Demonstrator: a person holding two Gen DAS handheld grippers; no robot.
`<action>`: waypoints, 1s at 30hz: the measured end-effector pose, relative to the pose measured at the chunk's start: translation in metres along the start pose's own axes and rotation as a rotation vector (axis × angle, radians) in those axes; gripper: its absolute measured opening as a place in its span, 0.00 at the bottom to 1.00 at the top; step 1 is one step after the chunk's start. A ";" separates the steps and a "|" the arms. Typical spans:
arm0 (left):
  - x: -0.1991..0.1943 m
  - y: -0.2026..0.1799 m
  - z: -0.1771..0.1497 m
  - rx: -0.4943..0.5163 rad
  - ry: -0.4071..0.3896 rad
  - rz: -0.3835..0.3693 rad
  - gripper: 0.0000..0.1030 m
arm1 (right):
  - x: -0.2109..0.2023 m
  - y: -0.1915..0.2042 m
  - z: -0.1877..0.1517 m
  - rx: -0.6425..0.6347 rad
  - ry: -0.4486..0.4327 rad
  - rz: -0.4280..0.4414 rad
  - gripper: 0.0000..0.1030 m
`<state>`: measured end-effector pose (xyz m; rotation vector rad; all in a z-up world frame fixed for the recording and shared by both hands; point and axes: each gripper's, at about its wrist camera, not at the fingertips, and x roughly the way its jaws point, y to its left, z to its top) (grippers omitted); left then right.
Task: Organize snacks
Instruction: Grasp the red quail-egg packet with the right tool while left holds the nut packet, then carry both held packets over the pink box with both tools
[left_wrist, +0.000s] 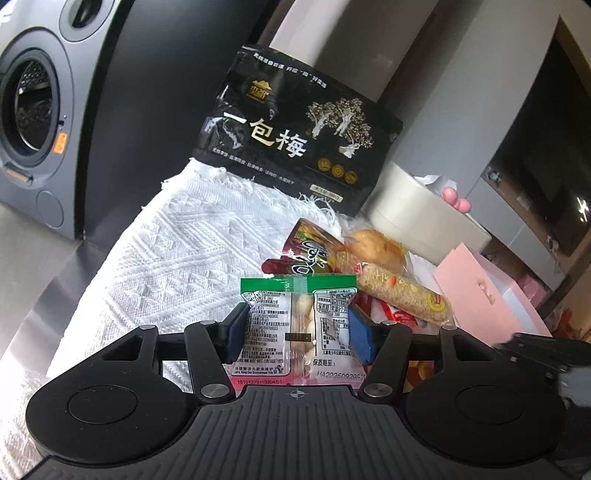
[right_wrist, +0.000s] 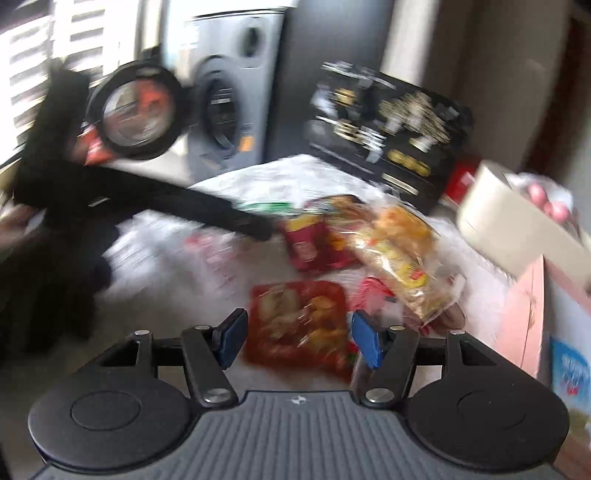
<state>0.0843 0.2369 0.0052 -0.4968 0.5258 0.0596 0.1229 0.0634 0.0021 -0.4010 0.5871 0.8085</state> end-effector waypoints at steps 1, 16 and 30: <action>0.000 -0.001 0.000 0.004 0.000 0.002 0.61 | 0.004 -0.003 0.001 0.038 0.002 0.010 0.65; 0.002 0.001 -0.002 0.012 0.001 0.016 0.61 | 0.022 0.003 -0.001 0.064 0.042 0.074 0.81; 0.003 -0.007 -0.001 0.052 0.023 0.049 0.61 | -0.001 0.004 -0.001 0.079 0.017 0.072 0.68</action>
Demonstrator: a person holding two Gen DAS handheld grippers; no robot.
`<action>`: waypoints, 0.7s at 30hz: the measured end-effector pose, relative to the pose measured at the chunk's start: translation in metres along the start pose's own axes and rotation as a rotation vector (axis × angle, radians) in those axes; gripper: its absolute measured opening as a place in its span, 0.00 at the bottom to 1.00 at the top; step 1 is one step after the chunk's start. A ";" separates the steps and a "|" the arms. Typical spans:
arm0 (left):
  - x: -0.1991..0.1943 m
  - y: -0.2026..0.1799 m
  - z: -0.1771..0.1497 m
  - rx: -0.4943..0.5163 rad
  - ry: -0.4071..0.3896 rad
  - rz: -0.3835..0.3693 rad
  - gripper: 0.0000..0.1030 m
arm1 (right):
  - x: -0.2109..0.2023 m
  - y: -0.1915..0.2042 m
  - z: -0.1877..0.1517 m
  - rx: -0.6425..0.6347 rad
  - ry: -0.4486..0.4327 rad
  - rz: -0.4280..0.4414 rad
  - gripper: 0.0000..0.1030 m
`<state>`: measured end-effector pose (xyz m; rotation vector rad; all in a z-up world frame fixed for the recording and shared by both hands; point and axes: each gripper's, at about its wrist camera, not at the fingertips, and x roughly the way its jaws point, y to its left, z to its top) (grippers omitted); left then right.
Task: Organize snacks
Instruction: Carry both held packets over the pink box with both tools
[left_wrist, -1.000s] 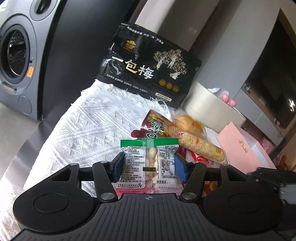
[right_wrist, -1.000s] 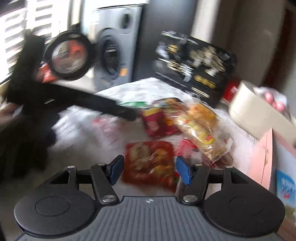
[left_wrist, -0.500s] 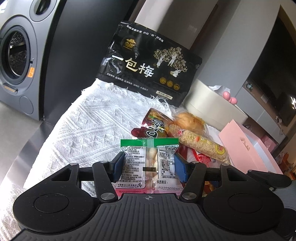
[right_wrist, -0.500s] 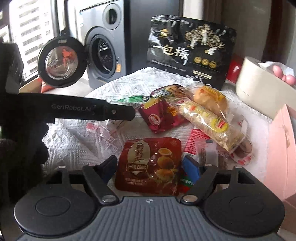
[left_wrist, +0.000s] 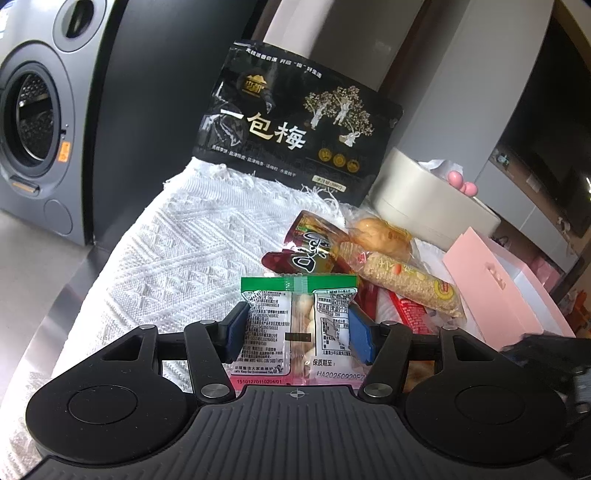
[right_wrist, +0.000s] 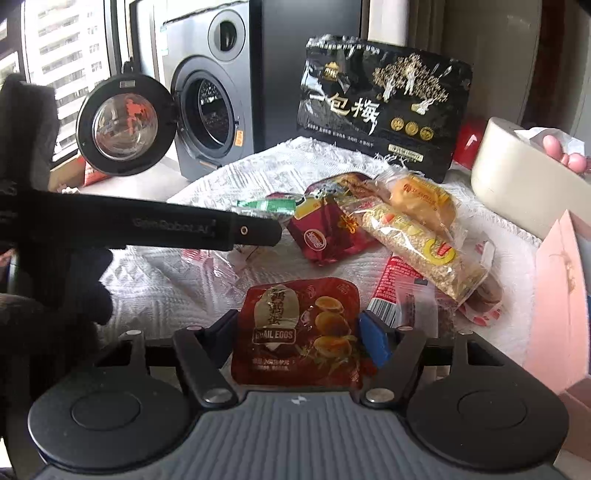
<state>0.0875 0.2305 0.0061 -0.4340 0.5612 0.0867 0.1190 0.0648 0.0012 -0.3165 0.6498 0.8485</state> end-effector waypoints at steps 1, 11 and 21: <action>-0.002 -0.001 0.001 -0.001 0.009 0.005 0.61 | -0.007 0.000 -0.001 -0.004 -0.015 -0.002 0.68; -0.042 -0.076 -0.018 0.200 0.100 -0.087 0.61 | -0.087 -0.020 -0.036 -0.045 -0.131 -0.089 0.68; -0.048 -0.181 -0.057 0.437 0.243 -0.228 0.61 | -0.139 -0.078 -0.092 0.147 -0.174 -0.289 0.68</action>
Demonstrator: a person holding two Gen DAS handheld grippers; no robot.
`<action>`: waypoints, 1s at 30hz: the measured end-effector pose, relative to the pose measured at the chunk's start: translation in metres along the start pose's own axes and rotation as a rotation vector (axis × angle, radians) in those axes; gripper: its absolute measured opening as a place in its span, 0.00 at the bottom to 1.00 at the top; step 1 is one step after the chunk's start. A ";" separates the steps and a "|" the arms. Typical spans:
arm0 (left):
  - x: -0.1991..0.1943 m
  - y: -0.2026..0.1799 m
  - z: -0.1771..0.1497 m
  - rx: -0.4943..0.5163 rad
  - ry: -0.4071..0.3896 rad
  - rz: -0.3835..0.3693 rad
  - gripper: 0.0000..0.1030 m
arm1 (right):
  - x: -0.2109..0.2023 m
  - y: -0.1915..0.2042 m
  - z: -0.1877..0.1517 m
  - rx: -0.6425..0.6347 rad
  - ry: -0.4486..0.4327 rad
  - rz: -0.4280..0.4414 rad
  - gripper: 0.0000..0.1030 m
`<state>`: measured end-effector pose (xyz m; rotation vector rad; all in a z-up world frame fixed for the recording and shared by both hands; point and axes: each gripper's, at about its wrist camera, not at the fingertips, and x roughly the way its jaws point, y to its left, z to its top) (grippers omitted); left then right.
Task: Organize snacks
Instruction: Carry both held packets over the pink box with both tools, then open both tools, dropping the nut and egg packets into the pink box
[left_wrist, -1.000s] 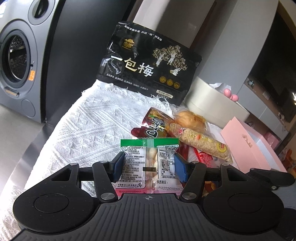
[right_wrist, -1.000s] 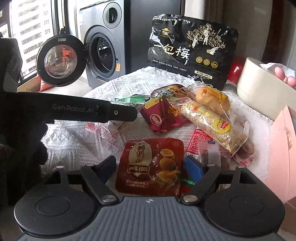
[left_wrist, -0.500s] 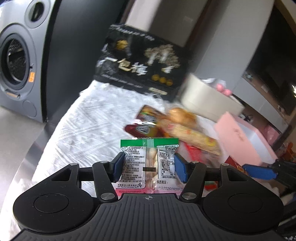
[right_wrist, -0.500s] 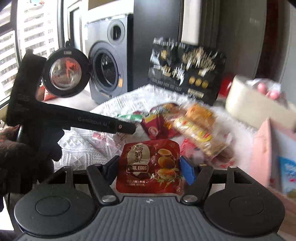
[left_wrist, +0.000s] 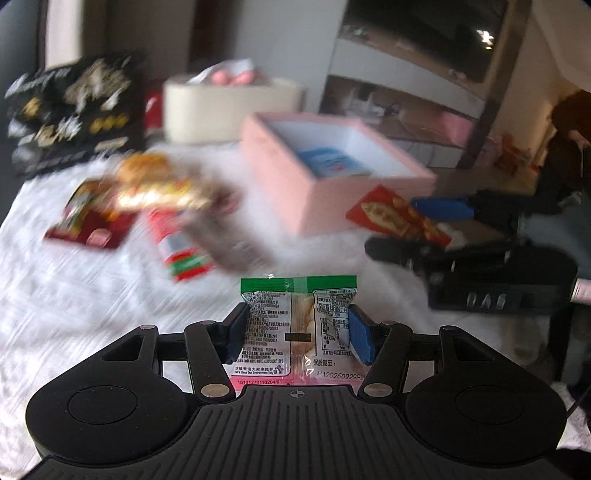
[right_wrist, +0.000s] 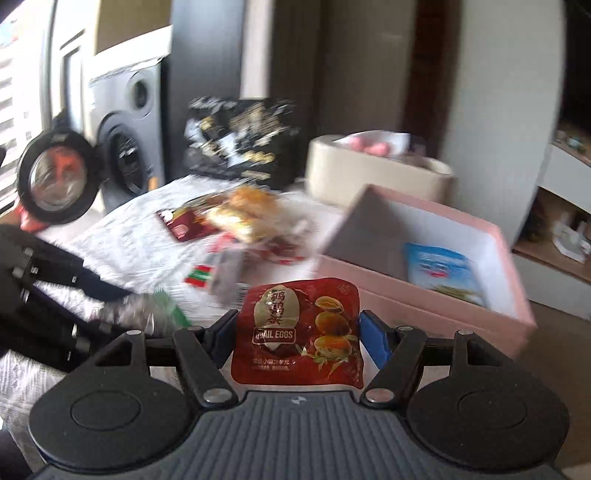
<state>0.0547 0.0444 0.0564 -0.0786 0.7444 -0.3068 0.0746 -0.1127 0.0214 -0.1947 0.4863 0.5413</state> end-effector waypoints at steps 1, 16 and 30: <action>0.000 -0.005 0.007 0.001 -0.017 0.003 0.61 | -0.006 -0.006 -0.004 0.006 -0.015 -0.017 0.68; 0.117 -0.054 0.171 -0.020 -0.069 -0.038 0.63 | -0.034 -0.038 -0.024 0.041 -0.068 -0.055 0.68; 0.136 0.001 0.145 -0.144 -0.112 -0.146 0.62 | -0.013 -0.042 -0.009 0.033 -0.030 -0.111 0.68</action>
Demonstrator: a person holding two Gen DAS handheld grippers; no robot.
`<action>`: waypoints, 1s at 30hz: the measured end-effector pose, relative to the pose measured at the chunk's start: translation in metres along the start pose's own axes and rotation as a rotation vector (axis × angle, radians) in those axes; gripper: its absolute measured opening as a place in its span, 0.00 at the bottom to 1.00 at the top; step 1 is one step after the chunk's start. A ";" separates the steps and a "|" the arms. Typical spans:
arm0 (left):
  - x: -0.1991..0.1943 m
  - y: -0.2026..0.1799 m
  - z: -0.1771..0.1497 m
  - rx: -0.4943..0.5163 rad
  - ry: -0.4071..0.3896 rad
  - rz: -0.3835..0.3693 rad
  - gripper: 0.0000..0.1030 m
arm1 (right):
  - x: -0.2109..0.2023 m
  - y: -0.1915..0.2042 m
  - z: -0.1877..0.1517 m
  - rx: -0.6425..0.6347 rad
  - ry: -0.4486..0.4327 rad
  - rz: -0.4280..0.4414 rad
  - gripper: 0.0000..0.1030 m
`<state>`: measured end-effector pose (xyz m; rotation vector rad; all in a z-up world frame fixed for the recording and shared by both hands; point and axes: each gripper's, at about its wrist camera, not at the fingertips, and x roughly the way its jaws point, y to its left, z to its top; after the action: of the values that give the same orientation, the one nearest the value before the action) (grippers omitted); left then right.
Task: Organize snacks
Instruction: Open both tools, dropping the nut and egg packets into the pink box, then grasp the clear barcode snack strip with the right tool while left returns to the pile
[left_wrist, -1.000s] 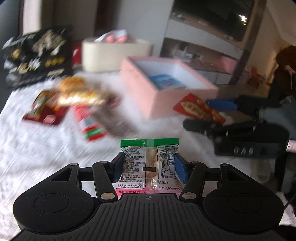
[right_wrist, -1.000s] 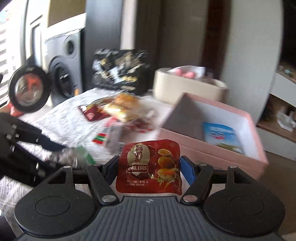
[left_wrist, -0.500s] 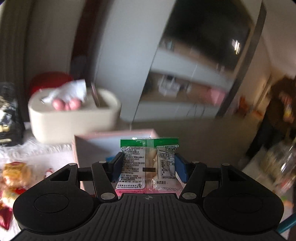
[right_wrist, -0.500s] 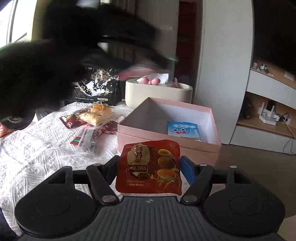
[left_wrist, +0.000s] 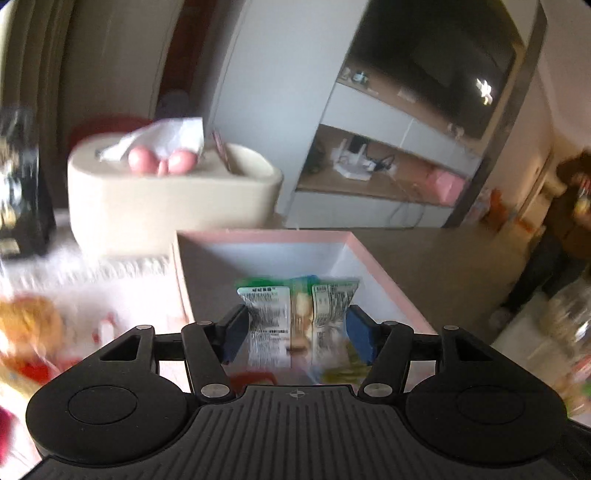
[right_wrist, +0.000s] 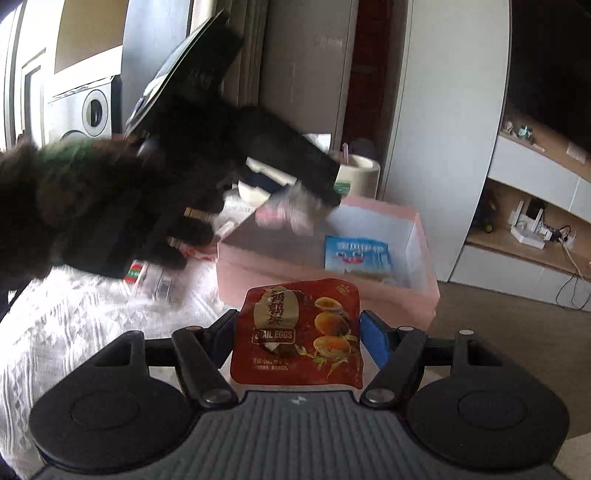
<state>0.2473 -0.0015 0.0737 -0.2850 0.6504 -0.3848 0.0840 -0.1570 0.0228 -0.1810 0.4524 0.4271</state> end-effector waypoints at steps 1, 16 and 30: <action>-0.002 0.006 -0.002 -0.035 -0.005 -0.054 0.62 | 0.000 0.001 0.002 -0.005 -0.009 -0.006 0.69; -0.102 0.088 -0.018 -0.260 -0.202 0.044 0.61 | 0.053 -0.008 0.075 0.023 -0.103 -0.110 0.70; -0.151 0.142 -0.087 -0.263 -0.117 0.249 0.61 | 0.070 0.009 0.098 0.112 0.016 0.099 0.71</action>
<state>0.1185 0.1783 0.0342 -0.4681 0.6134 -0.0424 0.1745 -0.0982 0.0773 -0.0539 0.5015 0.4966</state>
